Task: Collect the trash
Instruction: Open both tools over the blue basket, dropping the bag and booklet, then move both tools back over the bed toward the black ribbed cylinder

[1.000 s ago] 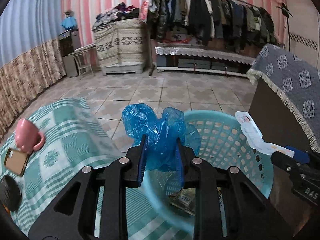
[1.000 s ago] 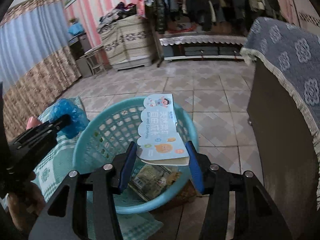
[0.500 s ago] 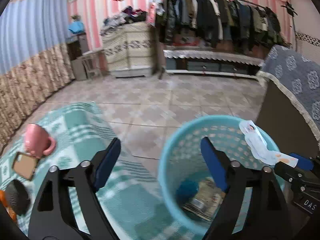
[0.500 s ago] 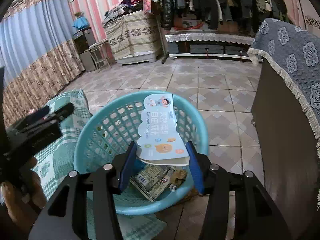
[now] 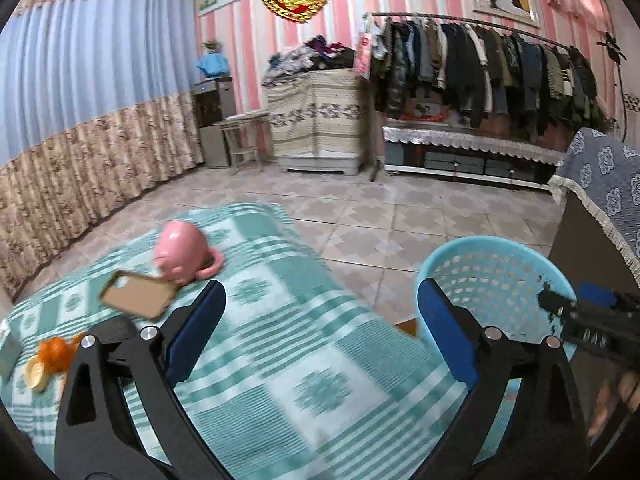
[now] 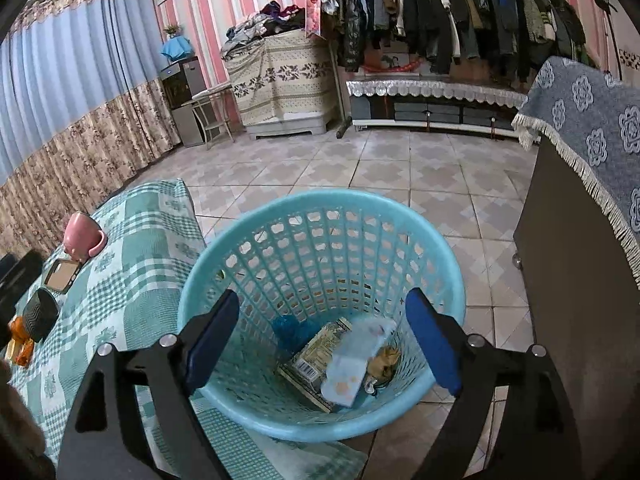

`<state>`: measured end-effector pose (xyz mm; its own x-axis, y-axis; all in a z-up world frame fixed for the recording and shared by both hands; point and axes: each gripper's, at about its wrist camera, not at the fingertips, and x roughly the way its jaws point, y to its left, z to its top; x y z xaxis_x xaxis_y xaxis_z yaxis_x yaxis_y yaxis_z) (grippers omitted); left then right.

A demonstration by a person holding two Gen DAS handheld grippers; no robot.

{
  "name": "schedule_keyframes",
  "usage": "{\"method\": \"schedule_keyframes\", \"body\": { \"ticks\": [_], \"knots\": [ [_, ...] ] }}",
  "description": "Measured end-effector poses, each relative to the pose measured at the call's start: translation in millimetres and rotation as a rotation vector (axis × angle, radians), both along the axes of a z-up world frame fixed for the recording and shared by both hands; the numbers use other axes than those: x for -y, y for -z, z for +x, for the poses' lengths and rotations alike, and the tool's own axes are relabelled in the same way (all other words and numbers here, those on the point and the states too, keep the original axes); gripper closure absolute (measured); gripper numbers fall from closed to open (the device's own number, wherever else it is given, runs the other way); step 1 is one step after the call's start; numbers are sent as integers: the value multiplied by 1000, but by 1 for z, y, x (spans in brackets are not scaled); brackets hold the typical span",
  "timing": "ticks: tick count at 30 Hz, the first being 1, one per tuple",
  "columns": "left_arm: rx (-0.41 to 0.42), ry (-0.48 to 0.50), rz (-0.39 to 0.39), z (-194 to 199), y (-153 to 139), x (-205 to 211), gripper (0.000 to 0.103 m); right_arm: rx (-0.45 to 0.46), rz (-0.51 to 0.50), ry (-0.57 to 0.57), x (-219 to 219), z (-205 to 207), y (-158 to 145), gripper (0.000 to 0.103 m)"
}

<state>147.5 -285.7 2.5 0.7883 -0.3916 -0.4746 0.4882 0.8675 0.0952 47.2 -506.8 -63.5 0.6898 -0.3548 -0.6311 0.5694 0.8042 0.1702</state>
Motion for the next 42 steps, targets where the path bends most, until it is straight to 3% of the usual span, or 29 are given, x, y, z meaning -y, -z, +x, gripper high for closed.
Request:
{"method": "schedule_keyframes", "body": {
  "ticks": [8,15,26,29,35,42],
  "knots": [
    [29,-138,-22,-12,-20,-95,5,36,-86,-95,-51,18,-26,17],
    [46,-279,-4,-6,-27,-183,5,41,-123,-264,-125,52,-36,15],
    [-23,-488,26,30,5,-308,5,0,-125,-458,-217,97,-26,11],
    [-50,-529,2,40,17,-337,5,-12,-143,-491,-232,103,-21,9],
    [-113,-572,-20,55,37,-367,5,-29,-151,-541,-258,122,-16,7],
    [-115,-584,-24,64,46,-382,5,-13,-150,-619,-304,151,-12,5]
  ]
}}
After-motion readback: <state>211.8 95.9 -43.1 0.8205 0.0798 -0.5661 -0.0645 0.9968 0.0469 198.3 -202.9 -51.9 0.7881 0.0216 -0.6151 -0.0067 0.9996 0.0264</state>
